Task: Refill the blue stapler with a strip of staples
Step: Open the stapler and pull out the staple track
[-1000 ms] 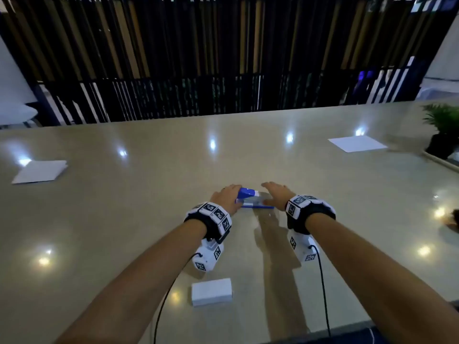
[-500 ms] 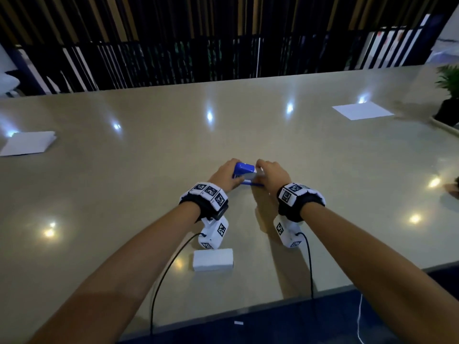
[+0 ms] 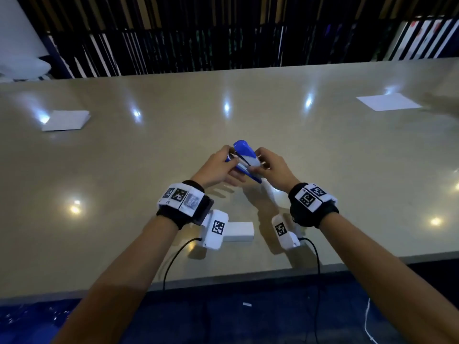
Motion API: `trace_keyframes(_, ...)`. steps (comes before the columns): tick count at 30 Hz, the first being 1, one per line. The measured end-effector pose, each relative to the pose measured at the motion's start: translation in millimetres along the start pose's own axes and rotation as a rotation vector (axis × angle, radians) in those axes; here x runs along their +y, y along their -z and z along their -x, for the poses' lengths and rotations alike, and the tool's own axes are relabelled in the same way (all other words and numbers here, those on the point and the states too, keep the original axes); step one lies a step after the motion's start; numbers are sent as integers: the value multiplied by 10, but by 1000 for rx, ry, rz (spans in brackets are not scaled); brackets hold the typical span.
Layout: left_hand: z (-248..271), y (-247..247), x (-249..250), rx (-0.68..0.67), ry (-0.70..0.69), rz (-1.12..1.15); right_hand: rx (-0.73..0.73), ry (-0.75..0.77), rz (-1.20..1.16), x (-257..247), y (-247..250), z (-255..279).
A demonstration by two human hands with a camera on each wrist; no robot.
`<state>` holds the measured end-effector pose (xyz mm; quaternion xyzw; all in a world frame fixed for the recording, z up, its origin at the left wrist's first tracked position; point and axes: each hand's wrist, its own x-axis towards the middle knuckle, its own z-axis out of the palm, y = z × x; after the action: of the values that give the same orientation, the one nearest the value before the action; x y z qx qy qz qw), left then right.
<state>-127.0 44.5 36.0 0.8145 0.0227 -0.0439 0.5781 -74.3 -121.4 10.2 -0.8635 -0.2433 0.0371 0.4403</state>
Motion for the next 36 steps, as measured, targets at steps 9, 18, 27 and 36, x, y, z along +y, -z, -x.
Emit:
trace_keyframes(9, 260, 14, -185, 239, -42, -207, 32, 129, 68, -393, -387, 41)
trace_keyframes(18, 347, 162, -248, 217, 9, -200, -17, 72, -106, -404, -344, 99)
trace_keyframes(27, 358, 294, -567, 249, 164, 528, 94, -221, -885, -197, -53, 109)
trace_keyframes(36, 326, 462, -611, 148, 176, 428, 193, -435, -1381, -18, -21, 56)
